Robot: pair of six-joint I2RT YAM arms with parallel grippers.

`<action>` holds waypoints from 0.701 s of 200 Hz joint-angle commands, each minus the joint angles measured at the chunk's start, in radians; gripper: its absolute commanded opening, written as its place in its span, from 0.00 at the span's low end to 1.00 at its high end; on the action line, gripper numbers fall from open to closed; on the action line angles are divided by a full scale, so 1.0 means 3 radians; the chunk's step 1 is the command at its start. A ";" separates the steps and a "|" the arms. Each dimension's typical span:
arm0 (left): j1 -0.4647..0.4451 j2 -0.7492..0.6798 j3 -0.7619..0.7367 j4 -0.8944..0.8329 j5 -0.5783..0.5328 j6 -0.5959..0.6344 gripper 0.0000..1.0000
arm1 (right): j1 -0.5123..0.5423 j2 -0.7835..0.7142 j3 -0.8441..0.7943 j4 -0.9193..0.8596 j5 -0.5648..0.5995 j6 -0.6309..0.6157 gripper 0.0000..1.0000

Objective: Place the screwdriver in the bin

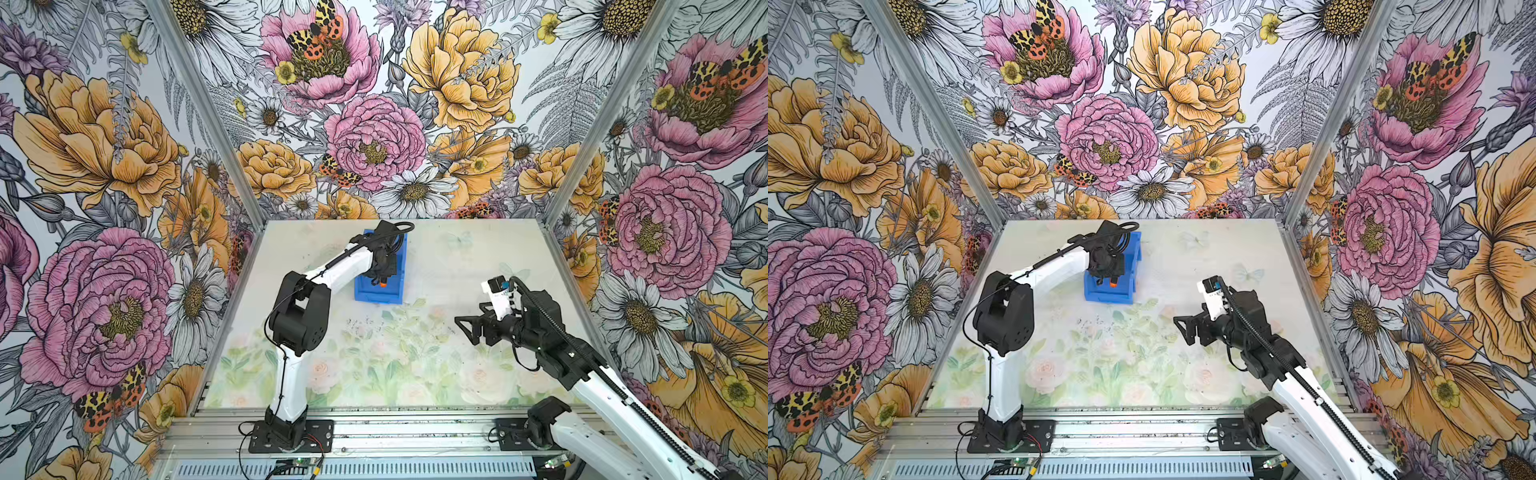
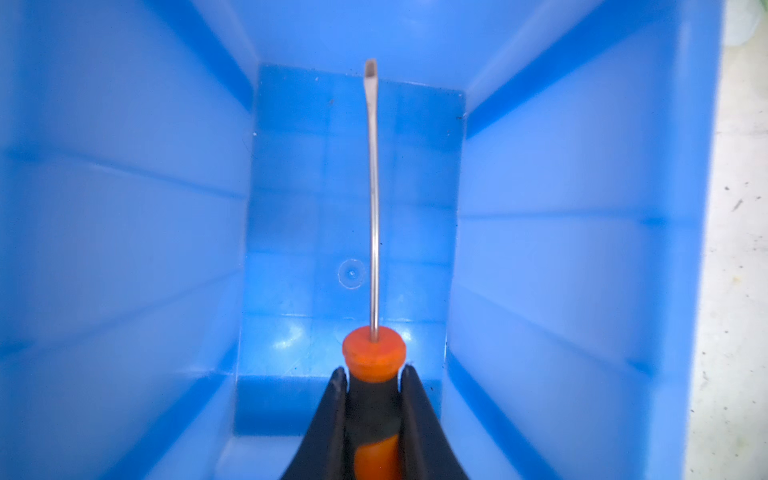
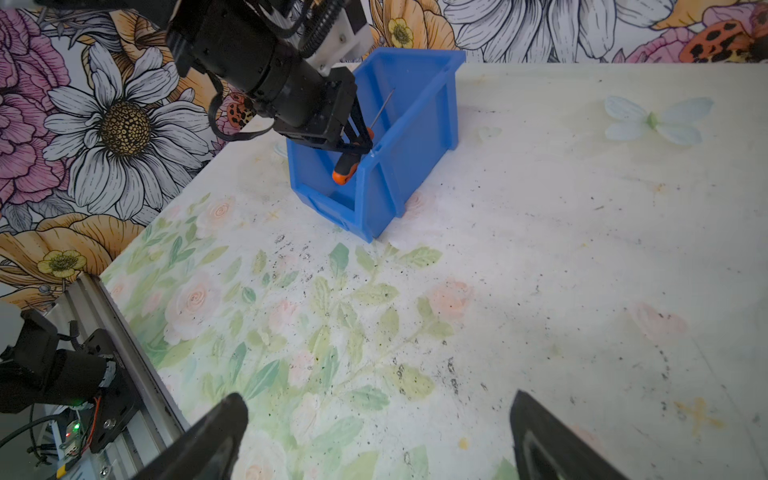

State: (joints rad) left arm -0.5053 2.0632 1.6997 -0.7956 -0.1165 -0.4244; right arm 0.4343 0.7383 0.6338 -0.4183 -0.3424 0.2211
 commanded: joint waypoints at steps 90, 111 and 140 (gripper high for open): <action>0.0042 0.0036 -0.0168 0.0177 0.0115 -0.0130 0.00 | 0.0437 0.0523 0.0489 0.0212 0.0041 -0.0443 1.00; 0.0038 0.0042 -0.0174 0.0191 0.0117 -0.0124 0.03 | 0.0494 0.0514 0.0496 0.0216 0.0145 -0.0420 0.99; 0.0039 0.0001 -0.0215 0.0233 0.0123 -0.0093 0.17 | 0.0546 0.0461 0.0467 0.0213 0.0238 -0.0388 0.99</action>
State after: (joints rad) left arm -0.5053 2.0686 1.6543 -0.7589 -0.0986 -0.4461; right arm 0.5842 0.8974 0.7494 -0.3698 -0.3176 0.1036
